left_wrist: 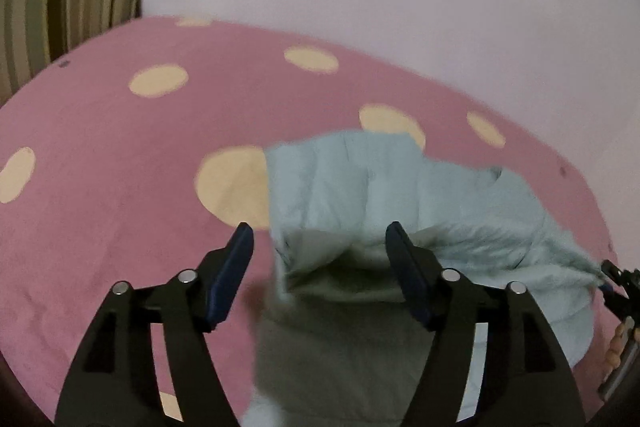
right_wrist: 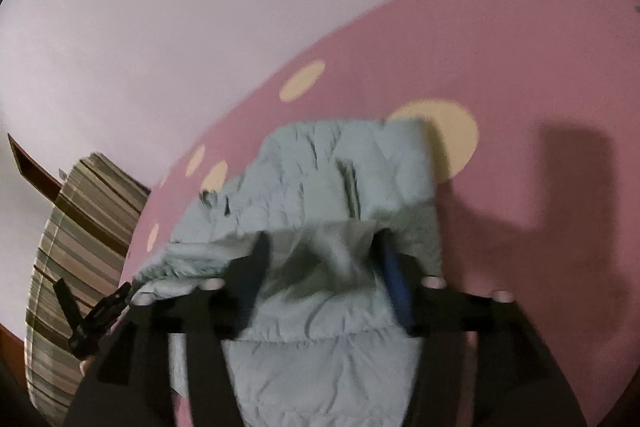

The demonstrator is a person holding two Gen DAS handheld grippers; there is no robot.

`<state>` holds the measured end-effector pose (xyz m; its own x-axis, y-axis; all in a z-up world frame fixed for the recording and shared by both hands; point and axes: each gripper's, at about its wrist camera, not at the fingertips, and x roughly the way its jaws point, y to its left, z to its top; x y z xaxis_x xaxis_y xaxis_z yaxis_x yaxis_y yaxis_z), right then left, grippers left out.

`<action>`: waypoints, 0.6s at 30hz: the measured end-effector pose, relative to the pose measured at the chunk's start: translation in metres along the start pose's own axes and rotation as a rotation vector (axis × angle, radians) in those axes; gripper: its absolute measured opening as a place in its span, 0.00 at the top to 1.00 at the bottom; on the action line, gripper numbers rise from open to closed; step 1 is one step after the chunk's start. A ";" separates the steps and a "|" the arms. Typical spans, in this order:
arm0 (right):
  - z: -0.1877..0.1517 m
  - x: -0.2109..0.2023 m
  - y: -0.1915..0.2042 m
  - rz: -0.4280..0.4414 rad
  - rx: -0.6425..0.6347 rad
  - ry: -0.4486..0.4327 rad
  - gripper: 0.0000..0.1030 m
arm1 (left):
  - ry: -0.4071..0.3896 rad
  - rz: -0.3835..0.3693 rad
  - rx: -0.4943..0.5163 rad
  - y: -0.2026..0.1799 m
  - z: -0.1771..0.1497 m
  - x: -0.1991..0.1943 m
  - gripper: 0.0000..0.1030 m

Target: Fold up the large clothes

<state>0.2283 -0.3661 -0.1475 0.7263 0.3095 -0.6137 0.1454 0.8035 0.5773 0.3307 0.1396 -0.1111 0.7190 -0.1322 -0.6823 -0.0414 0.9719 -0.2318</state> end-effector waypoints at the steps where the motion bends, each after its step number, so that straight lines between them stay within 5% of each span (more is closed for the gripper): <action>1: 0.001 -0.006 -0.001 0.000 -0.008 -0.019 0.36 | -0.016 -0.003 -0.006 0.006 0.001 -0.006 0.31; 7: 0.005 -0.012 -0.008 -0.043 -0.077 -0.005 0.36 | 0.024 -0.023 -0.029 0.032 -0.001 0.000 0.30; 18: 0.024 0.049 0.001 -0.072 -0.246 0.087 0.36 | 0.160 -0.136 0.069 0.016 0.007 0.059 0.30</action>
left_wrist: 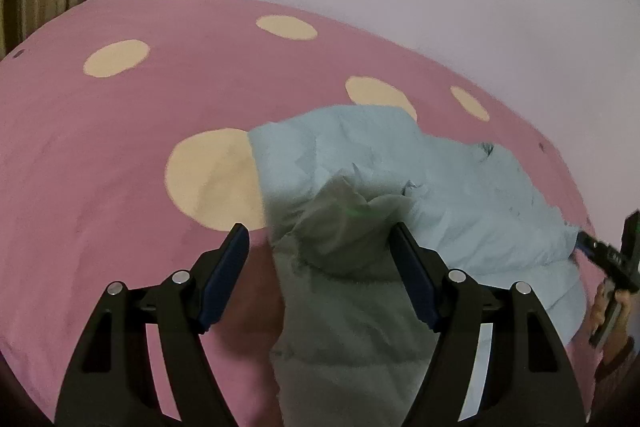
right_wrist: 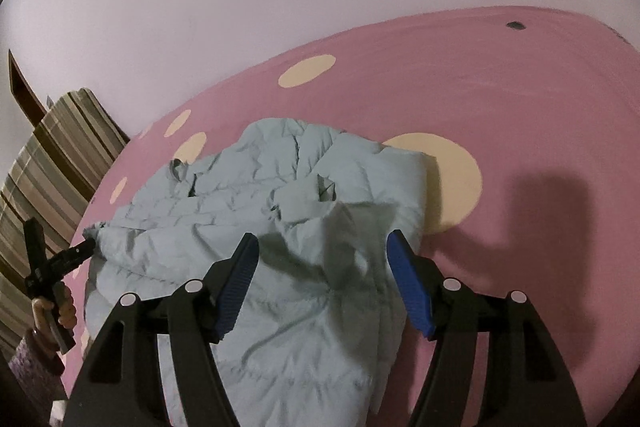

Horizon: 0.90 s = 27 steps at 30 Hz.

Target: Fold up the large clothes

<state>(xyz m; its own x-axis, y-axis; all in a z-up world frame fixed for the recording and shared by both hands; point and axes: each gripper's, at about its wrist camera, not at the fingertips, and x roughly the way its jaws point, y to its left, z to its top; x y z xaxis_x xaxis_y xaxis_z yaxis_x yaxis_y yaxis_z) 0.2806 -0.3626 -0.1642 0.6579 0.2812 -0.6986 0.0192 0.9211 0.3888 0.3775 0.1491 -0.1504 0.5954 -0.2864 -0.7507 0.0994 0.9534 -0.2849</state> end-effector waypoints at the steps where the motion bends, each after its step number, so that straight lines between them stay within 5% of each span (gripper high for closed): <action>1: 0.001 0.005 -0.001 0.007 -0.002 0.011 0.36 | 0.009 0.000 0.015 -0.002 0.001 0.005 0.35; 3: 0.002 0.012 0.000 0.007 -0.015 0.023 0.44 | 0.030 -0.007 0.035 -0.005 0.001 0.012 0.50; 5: 0.001 0.018 0.003 -0.016 -0.043 0.037 0.74 | 0.046 -0.015 0.050 -0.008 0.002 0.018 0.71; 10: -0.003 0.010 0.013 -0.048 -0.099 0.013 0.91 | 0.022 0.020 0.084 -0.015 0.000 0.013 0.93; 20: 0.018 -0.047 0.042 -0.060 -0.153 -0.159 0.94 | -0.161 0.068 0.154 -0.045 0.022 -0.045 0.97; 27: 0.078 -0.014 0.047 -0.096 -0.118 -0.200 0.94 | -0.192 0.176 0.152 -0.060 0.085 -0.010 0.97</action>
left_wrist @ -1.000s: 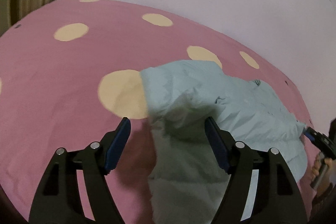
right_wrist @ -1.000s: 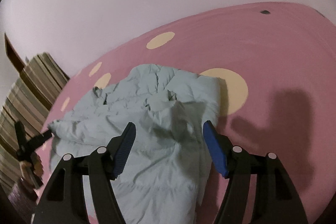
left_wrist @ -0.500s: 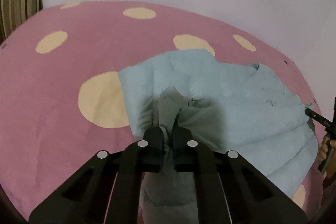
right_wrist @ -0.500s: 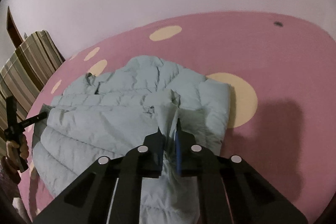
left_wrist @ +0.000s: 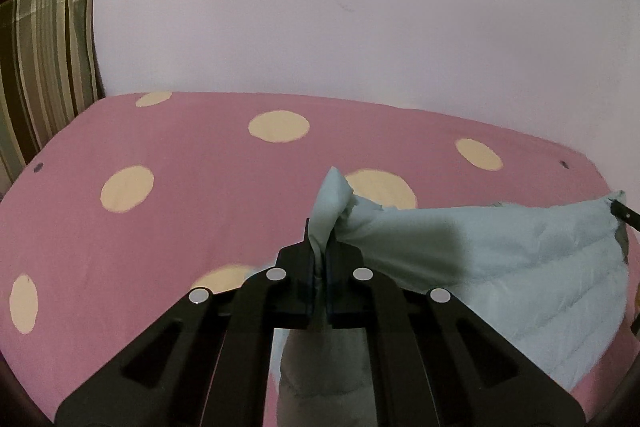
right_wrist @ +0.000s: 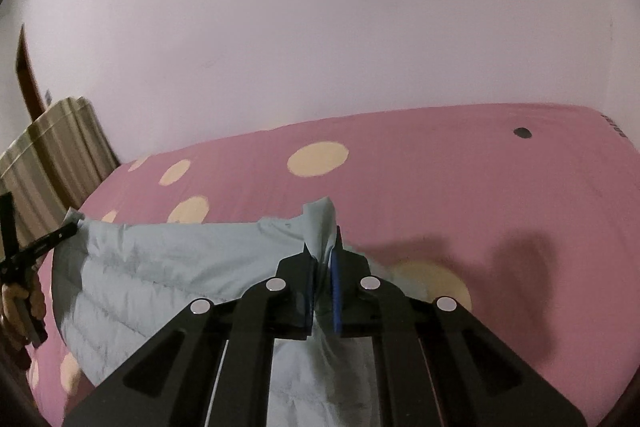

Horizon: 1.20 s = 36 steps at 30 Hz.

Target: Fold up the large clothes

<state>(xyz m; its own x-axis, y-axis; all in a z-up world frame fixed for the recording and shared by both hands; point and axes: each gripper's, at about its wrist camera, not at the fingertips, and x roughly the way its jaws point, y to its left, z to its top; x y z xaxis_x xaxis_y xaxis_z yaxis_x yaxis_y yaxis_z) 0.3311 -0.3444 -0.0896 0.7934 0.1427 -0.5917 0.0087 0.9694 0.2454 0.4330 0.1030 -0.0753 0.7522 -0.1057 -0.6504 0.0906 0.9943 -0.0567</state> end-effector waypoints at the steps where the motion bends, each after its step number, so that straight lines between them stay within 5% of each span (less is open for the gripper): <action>1: 0.005 0.011 -0.001 -0.006 0.007 0.005 0.94 | 0.010 0.022 0.007 -0.003 0.005 0.013 0.97; 10: -0.016 0.129 -0.024 -0.088 0.058 0.206 0.94 | 0.203 0.153 0.008 -0.003 -0.023 0.125 0.97; 17: -0.036 0.149 -0.036 -0.096 0.092 0.218 0.94 | 0.219 0.186 0.021 -0.002 -0.041 0.147 0.96; 21: -0.033 0.142 -0.029 -0.111 0.073 0.216 0.92 | 0.213 0.216 0.051 -0.007 -0.036 0.142 0.94; 24: -0.027 0.129 -0.025 -0.123 0.068 0.213 0.85 | 0.192 0.224 0.048 -0.006 -0.032 0.121 0.68; 26: -0.021 0.110 -0.018 -0.123 0.077 0.163 0.57 | 0.137 0.235 0.027 -0.007 -0.026 0.098 0.53; 28: -0.016 0.089 -0.005 -0.129 0.075 0.094 0.47 | 0.093 0.224 -0.002 -0.014 -0.018 0.075 0.52; 31: -0.014 0.074 0.027 -0.102 0.032 0.058 0.47 | 0.046 0.133 -0.037 -0.040 -0.012 0.050 0.41; 36: -0.030 0.099 0.080 -0.061 -0.033 0.119 0.47 | 0.050 0.062 0.012 -0.099 -0.023 0.054 0.41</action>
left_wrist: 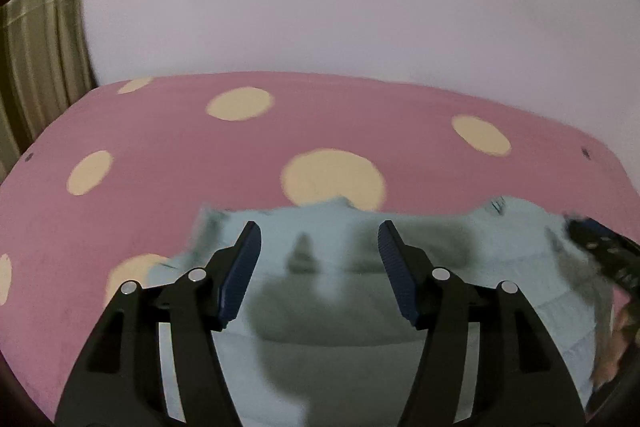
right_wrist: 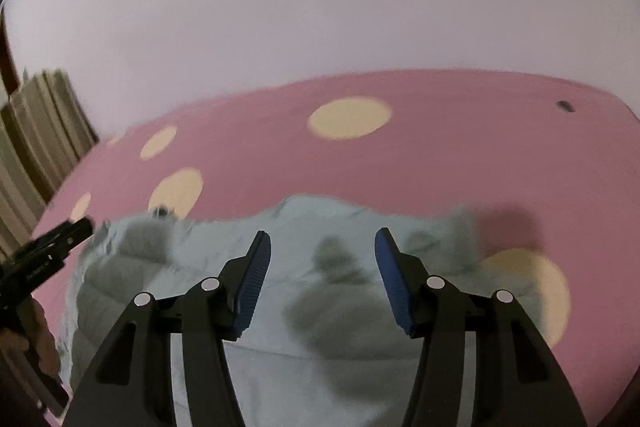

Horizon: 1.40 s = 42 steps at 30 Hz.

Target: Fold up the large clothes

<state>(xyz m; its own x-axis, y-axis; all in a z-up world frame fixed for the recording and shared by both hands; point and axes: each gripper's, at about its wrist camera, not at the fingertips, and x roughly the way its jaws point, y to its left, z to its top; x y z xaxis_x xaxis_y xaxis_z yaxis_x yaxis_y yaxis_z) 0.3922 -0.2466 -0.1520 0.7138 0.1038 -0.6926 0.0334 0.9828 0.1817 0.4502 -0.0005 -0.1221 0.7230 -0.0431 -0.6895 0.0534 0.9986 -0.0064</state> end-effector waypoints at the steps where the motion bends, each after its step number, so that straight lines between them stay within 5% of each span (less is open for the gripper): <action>1: -0.004 0.008 0.008 -0.006 -0.018 0.014 0.47 | 0.015 0.014 0.013 -0.010 -0.004 0.008 0.41; 7: -0.019 0.049 0.019 -0.074 -0.073 0.087 0.47 | 0.118 0.056 -0.013 -0.015 -0.023 0.055 0.37; 13: -0.027 0.063 0.017 -0.087 -0.074 0.084 0.46 | 0.116 0.046 -0.031 -0.011 -0.031 0.077 0.34; 21: -0.028 0.061 0.015 -0.079 -0.064 0.070 0.46 | 0.121 0.025 -0.042 -0.009 -0.035 0.078 0.33; 26: -0.014 0.031 0.002 -0.047 -0.010 0.038 0.45 | 0.096 0.009 -0.059 0.006 -0.023 0.039 0.34; 31: -0.020 -0.011 -0.036 -0.151 0.012 -0.014 0.45 | 0.049 0.040 -0.128 0.053 -0.035 0.002 0.33; 42: -0.049 0.023 -0.073 -0.189 0.034 0.046 0.40 | 0.119 0.093 -0.167 0.081 -0.071 0.047 0.27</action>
<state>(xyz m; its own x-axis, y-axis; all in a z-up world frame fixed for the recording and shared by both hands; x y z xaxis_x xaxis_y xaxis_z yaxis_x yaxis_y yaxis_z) 0.3719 -0.3084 -0.2160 0.6600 -0.0740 -0.7476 0.1874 0.9799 0.0684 0.4399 0.0810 -0.2067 0.6323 0.0437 -0.7735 -0.1318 0.9899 -0.0519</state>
